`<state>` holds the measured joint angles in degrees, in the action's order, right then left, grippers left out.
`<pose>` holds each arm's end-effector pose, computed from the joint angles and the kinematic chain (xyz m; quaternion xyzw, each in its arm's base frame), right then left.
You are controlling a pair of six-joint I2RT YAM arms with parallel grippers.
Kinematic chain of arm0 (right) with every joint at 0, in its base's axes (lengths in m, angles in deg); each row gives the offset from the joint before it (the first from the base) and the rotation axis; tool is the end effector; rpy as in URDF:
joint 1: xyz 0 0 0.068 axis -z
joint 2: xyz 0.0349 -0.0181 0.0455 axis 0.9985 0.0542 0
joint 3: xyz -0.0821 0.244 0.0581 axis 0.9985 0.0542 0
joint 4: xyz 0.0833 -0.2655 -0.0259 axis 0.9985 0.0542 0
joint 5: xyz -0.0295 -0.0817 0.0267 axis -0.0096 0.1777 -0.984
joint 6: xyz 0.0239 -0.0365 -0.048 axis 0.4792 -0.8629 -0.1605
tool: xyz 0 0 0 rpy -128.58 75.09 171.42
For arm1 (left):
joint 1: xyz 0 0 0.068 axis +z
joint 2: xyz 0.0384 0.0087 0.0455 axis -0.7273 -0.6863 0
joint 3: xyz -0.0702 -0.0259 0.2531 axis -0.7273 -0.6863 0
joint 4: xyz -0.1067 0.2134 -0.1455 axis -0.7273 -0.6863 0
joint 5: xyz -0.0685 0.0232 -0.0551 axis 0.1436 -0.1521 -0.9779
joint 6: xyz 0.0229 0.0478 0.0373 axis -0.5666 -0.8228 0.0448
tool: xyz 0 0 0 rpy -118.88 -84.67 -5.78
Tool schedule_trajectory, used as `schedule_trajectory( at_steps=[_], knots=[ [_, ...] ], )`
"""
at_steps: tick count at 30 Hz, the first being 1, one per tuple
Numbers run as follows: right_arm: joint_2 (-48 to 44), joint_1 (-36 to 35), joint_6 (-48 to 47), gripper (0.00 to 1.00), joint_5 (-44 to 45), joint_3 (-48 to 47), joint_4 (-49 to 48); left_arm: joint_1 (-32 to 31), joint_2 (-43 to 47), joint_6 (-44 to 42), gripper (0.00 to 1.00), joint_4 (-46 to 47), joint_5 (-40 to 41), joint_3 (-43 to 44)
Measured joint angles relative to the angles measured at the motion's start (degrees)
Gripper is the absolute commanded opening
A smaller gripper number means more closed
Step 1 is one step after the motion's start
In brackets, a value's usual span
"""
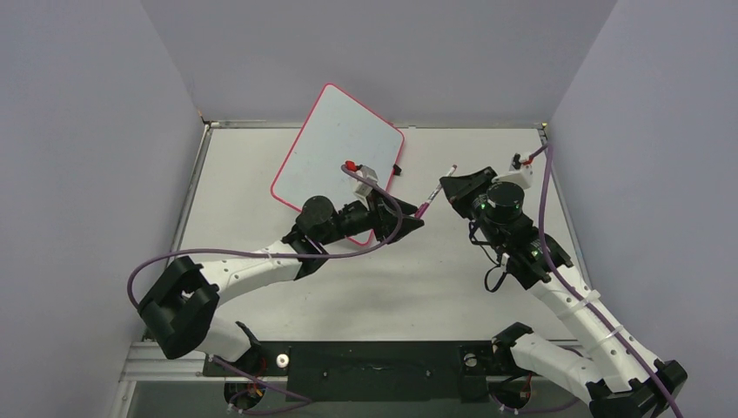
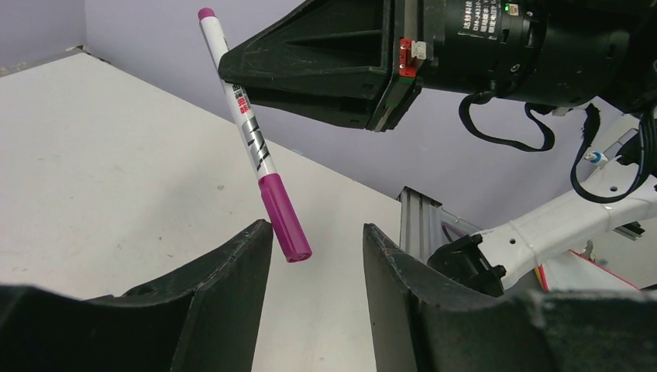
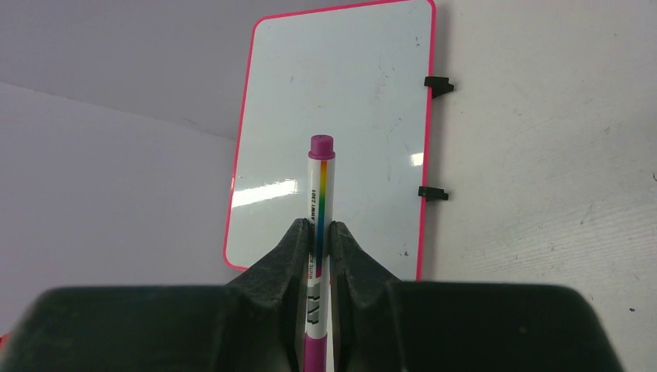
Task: Write a sentence on the whiteboard
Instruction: Pick up the pen cap from the whiteboard marker.
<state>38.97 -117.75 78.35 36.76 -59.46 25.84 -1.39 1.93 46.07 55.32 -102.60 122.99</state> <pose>0.2148 0.1169 0.3516 0.2704 0.7475 0.3830 0.4706 0.2177 -0.2741 0.2871 0.2644 0.5774 -0.5824 0.5074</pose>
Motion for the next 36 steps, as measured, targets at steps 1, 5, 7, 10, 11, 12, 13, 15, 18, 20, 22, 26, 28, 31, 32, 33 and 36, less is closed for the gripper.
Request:
schedule_trajectory(
  at_steps=[1, 5, 7, 10, 11, 12, 13, 15, 18, 20, 22, 26, 28, 31, 32, 33, 36],
  knots=[
    [0.0, 0.0, -0.1, 0.0, 0.0, 0.0, -0.2, -0.2, -0.5, 0.0, 0.44, 0.0, 0.0, 0.4],
    [0.0, 0.0, -0.3, 0.0, -0.1, 0.0, -1.0, -0.3, -2.2, 0.0, 0.44, -0.4, 0.0, 1.5],
    [0.0, 0.0, -0.4, 0.0, -0.1, 0.0, -1.2, -0.3, -2.8, -0.2, 0.43, -1.0, 0.0, 2.0],
    [0.0, 0.0, -0.6, 0.0, -0.2, 0.0, -1.4, -0.3, -3.5, -0.3, 0.42, -1.6, 0.0, 3.1],
    [0.0, 0.0, -0.8, 0.0, -0.3, 0.0, -1.5, -0.3, -3.7, -0.3, 0.42, -1.6, 0.0, 3.4],
    [0.0, 0.0, -0.8, 0.0, -0.5, 0.0, -1.5, -0.3, -3.8, -0.3, 0.42, -1.6, 0.0, 3.6],
    [0.0, 0.0, -0.9, 0.0, -0.7, 0.0, -1.5, -0.3, -3.8, -0.3, 0.39, -1.6, 0.0, 3.7],
    [0.0, -0.2, -0.9, 0.0, -1.1, 0.0, -1.6, -0.3, -3.8, -0.3, 0.34, -1.6, 0.0, 3.9],
    [0.0, -0.4, -1.0, 0.0, -1.8, 0.0, -1.8, -0.3, -4.3, -0.9, 0.24, -2.2, 0.0, 4.9],
    [0.0, -0.6, -1.0, 0.0, -2.0, 0.0, -2.1, -0.3, -4.7, -1.4, 0.13, -3.0, 0.2, 5.6],
    [-0.1, -0.6, -1.2, 0.0, -1.9, 0.0, -2.4, 0.0, -5.0, -1.9, 0.06, -4.6, 1.7, 5.8],
    [-0.1, -0.4, -1.7, 0.0, -1.9, 0.7, -2.7, 0.5, -5.8, -3.0, 0.0, -8.2, 3.0, 7.0],
    [-0.1, -0.3, -2.0, 0.0, -2.0, 1.2, -2.8, 0.4, -5.8, -4.0, 0.0, -10.3, 3.0, 7.7],
    [0.0, -0.1, -3.9, 0.16, -3.1, 1.4, -3.0, 0.5, -5.8, -6.3, 0.0, -13.9, 2.4, 8.8],
    [0.1, 0.1, -5.0, 0.2, -4.1, 1.4, -3.0, 0.5, -5.7, -7.3, 0.0, -15.6, 2.0, 9.4],
    [0.2, 0.2, -6.0, 0.25, -4.9, 1.4, -3.1, 0.6, -5.7, -8.4, 0.0, -17.2, 1.6, 9.8],
    [0.5, 0.0, -8.5, 0.28, -9.1, 1.4, -2.9, 0.9, -5.4, -11.1, 0.0, -21.2, 0.0, 10.8]
  ],
)
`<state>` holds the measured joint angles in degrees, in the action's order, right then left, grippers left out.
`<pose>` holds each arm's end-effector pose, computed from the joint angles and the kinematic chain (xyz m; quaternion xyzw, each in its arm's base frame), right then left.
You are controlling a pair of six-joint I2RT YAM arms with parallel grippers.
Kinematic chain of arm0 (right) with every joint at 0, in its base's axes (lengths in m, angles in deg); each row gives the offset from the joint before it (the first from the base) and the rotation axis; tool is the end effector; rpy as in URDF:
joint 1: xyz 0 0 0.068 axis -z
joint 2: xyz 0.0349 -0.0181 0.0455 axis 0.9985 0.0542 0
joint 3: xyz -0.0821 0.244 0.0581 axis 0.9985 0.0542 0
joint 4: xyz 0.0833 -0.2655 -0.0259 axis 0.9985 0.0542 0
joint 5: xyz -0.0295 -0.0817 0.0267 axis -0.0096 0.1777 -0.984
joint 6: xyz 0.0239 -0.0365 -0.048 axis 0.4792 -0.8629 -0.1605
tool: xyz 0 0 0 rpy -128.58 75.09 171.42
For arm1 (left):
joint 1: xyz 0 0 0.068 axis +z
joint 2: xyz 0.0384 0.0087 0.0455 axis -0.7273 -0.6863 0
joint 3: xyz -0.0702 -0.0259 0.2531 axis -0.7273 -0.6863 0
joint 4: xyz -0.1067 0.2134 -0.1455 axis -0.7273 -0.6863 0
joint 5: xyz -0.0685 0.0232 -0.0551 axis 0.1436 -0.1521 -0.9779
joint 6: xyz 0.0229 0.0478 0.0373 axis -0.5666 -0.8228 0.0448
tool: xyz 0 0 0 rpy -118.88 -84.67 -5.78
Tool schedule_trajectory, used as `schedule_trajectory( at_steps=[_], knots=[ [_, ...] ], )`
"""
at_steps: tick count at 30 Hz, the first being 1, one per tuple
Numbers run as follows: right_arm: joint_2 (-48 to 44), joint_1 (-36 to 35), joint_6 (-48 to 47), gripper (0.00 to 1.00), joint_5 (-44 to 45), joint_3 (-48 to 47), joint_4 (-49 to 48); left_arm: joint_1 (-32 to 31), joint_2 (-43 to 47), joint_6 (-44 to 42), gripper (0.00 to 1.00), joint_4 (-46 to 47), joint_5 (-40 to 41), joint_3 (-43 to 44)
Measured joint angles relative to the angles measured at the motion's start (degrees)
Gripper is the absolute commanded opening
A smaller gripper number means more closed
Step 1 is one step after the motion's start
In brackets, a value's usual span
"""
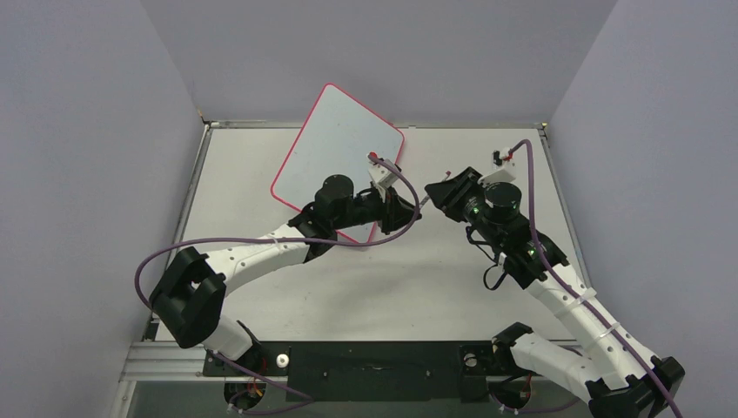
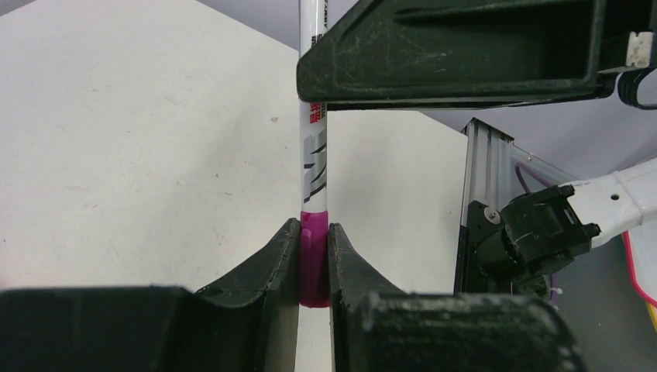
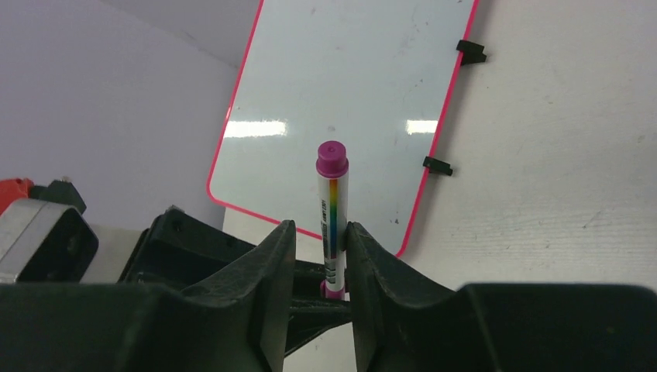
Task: Write a sentence on the whiteboard
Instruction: Pick up the pen cap from the whiteboard marker, then open the pen cap from the whiteboard marker.
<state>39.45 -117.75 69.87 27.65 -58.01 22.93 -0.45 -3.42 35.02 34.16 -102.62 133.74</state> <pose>0.2153 0.1265 0.3458 0.1672 0.7734 0.4004 0.4621 0.2459 -0.2961 0.2807 0.3191 0.6522 -0.4952 0.4770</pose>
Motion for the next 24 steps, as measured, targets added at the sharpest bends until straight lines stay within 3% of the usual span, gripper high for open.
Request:
schedule_trajectory(
  at_steps=[16, 24],
  knots=[
    [4.3, -1.4, -6.8, 0.2, -17.0, 0.9, 0.0, 2.8, 3.3, -6.1, 0.0, -7.0, -6.7, 0.3],
    [4.0, -1.7, -9.4, 0.25, -19.8, 1.3, 0.7, 3.7, 5.6, -12.8, 0.0, -11.7, -10.4, 0.3]
  ],
)
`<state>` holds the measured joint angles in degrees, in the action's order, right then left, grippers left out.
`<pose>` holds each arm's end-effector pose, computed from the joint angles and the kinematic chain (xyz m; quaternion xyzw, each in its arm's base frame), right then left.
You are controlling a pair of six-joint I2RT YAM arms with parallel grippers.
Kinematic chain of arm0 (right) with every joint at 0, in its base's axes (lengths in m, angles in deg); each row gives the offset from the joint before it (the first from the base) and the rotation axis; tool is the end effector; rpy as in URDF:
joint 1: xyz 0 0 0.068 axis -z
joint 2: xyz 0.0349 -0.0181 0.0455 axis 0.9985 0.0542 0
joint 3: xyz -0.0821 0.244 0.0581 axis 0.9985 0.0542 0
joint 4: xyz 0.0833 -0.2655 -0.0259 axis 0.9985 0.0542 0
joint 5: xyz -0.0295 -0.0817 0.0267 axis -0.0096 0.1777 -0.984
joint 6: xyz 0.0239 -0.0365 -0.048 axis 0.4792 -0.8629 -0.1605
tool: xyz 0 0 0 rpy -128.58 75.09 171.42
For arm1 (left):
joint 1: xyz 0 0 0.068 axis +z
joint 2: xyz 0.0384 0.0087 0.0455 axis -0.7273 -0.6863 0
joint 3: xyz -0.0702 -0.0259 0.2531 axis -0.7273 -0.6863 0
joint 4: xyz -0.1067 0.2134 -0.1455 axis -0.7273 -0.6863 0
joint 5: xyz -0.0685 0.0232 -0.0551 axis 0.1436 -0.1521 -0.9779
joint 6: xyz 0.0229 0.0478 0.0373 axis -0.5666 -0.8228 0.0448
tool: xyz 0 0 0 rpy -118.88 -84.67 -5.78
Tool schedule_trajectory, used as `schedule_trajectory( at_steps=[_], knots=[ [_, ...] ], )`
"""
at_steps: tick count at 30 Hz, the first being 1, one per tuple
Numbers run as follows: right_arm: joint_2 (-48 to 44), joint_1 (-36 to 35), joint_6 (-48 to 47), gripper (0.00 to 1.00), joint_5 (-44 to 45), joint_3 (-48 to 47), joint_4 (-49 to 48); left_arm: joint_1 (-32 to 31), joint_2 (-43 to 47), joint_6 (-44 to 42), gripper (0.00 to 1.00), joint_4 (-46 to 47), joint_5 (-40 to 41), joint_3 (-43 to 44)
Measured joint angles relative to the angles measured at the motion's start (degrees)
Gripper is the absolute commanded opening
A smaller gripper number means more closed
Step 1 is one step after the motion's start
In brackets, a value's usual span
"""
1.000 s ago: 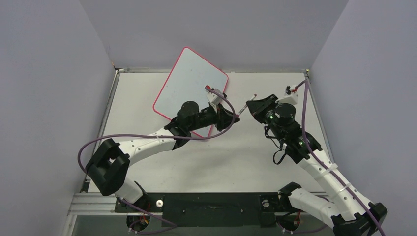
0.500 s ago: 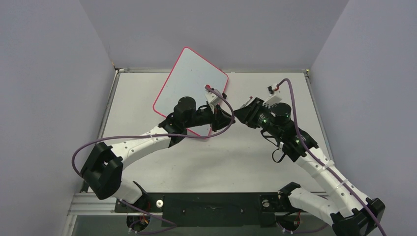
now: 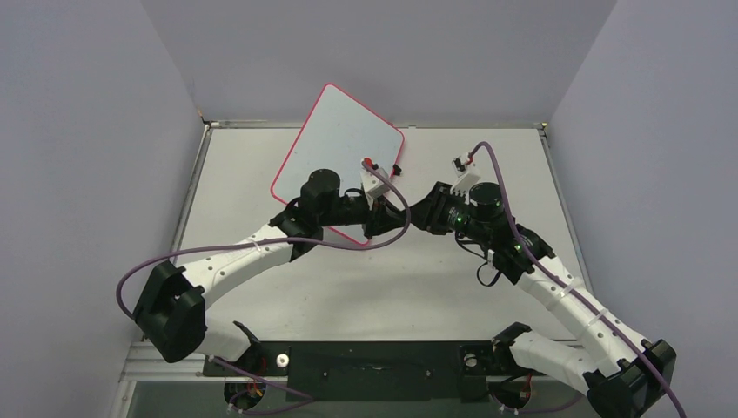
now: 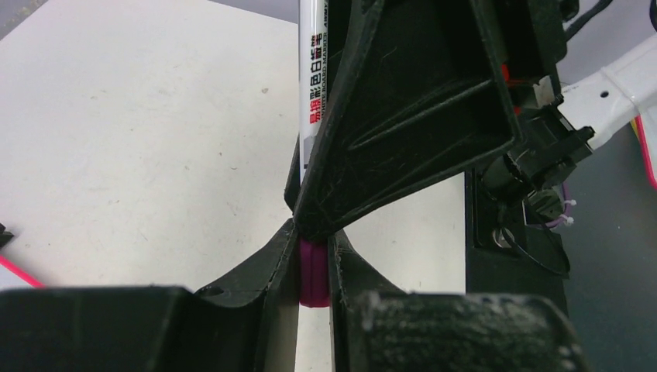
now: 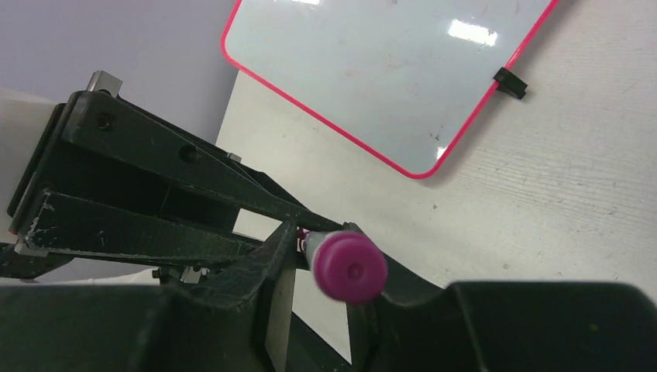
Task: Write a sentence on the whiteboard
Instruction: Open the pen cap from the whiteboard marker.
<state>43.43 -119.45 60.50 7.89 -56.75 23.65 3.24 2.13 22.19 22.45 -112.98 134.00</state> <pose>0.2129 0.1543 0.3202 -0.0041 0.8169 0.4487 0.3623 0.2418 -0.2691 0.2933 0.4206 0.6239 -0.4669 0.4645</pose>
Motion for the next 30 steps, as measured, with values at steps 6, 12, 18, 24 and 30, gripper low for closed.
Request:
schedule_trajectory(
  at_steps=[6, 12, 18, 24, 30],
  knots=[
    [-0.7, -0.2, -1.3, 0.28, -2.4, 0.0, 0.2, 0.5, 2.7, -6.0, 0.0, -4.4, -3.0, 0.0],
    [-0.9, -0.1, -1.7, 0.27, -3.7, 0.0, 1.0, 0.5, 3.5, -10.5, 0.0, -7.3, -4.3, 0.0],
    [-0.9, -0.1, -1.5, 0.24, -5.5, 0.0, 0.9, 0.5, 4.4, -13.6, 0.0, -9.0, -4.6, 0.0],
    [-0.9, -0.1, -1.3, 0.23, -6.3, 0.0, 0.8, 0.5, 4.8, -15.4, 0.0, -9.8, -4.6, 0.0],
    [-0.8, -0.1, -1.2, 0.23, -6.4, 0.0, 0.9, 0.5, 4.9, -16.9, 0.0, -9.9, -4.6, -0.3]
  ],
)
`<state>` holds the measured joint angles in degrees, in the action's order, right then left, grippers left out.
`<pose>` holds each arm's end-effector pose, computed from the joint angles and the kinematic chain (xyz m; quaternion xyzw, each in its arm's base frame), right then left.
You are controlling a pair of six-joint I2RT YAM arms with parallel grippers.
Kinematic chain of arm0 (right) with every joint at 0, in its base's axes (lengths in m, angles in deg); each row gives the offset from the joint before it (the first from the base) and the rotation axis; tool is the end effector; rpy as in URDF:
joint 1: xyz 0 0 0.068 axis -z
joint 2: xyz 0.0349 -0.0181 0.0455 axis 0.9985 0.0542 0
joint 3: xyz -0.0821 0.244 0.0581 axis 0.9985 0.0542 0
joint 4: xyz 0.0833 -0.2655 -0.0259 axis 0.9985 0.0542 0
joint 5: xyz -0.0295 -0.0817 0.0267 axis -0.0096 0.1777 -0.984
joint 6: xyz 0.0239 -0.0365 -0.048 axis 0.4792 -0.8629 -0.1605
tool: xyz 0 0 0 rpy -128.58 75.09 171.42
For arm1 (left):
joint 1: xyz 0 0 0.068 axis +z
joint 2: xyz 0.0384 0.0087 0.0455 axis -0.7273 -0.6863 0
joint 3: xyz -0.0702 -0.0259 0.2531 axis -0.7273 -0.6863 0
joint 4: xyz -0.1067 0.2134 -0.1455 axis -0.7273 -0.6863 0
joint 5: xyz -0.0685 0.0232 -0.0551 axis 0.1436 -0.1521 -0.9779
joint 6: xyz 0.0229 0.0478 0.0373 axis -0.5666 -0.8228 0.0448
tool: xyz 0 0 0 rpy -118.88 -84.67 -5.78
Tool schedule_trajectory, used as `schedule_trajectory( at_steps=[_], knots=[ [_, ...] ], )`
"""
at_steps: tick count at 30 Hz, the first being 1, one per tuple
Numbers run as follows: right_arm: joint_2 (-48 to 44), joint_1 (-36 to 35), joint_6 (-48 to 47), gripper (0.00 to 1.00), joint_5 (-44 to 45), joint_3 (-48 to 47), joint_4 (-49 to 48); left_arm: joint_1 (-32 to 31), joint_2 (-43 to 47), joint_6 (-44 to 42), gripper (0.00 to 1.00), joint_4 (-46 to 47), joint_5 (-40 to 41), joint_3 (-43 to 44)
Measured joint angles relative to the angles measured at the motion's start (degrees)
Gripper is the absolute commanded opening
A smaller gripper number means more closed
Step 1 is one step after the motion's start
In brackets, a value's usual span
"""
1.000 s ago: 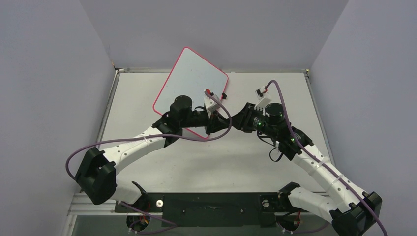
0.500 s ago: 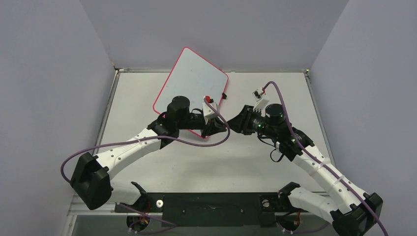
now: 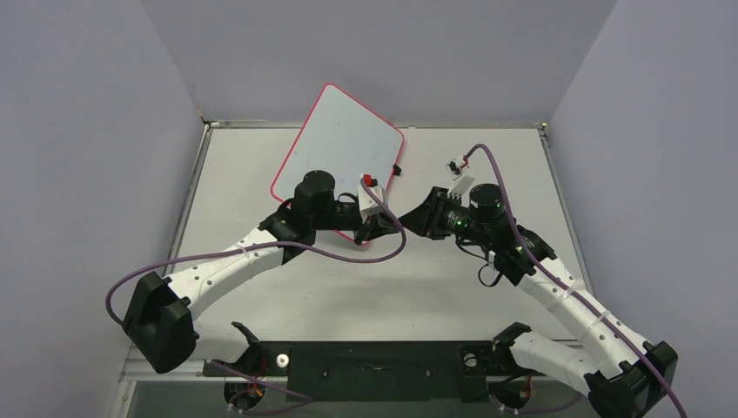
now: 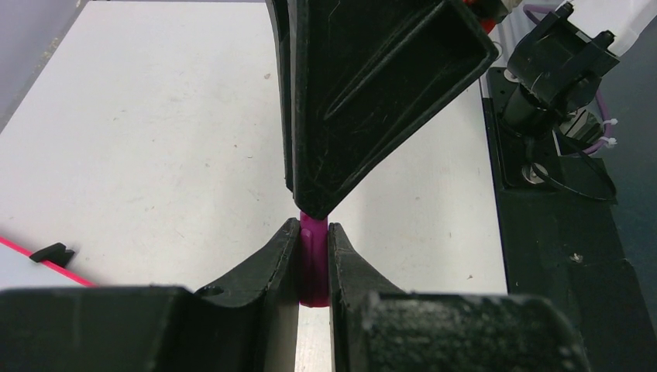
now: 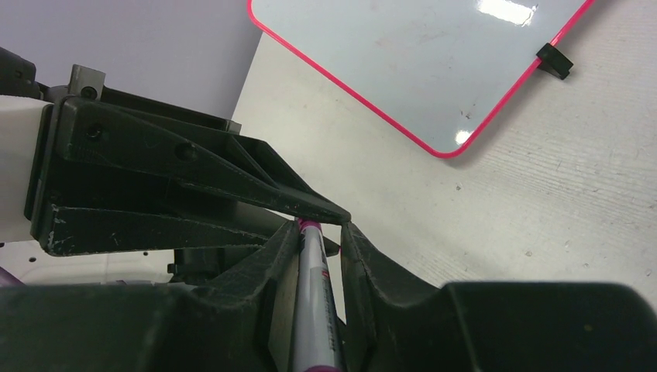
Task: Write a sentence on the whiteboard
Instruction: Open the pen cap from the whiteboard marker.
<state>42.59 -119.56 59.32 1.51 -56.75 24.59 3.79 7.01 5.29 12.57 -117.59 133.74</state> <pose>0.2051 0.1561 0.3226 -0.0449 0.8119 0.4769 0.3337 0.2257 -0.2539 0.3009 0.5240 0.5675 -0.4170 0.4791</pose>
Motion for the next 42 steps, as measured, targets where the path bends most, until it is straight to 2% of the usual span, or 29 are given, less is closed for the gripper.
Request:
schedule_trajectory(
  at_steps=[12, 19, 34, 37, 42],
  knots=[
    [0.0, 0.4, 0.7, 0.23, 0.0, 0.0, 0.1, 0.0, 0.0, -1.6, 0.0, 0.0, -1.0, -0.7],
    [0.2, 0.4, 1.1, 0.18, -0.5, 0.0, -0.1, -0.1, 0.0, -2.0, 0.0, -0.1, -1.1, -1.1],
    [1.8, 0.9, -1.1, 0.19, -5.6, -0.6, 0.9, 0.1, 0.0, -3.1, 0.0, -1.6, -0.6, -1.1],
    [1.8, 1.0, -1.8, 0.14, -5.8, -0.7, 1.2, 0.1, 0.0, -3.3, 0.0, -1.6, -0.6, -1.1],
    [1.9, 1.2, -2.0, 0.0, -6.0, -0.7, 1.5, 0.1, 0.0, -3.3, 0.0, -1.7, -0.7, -1.1]
  ],
)
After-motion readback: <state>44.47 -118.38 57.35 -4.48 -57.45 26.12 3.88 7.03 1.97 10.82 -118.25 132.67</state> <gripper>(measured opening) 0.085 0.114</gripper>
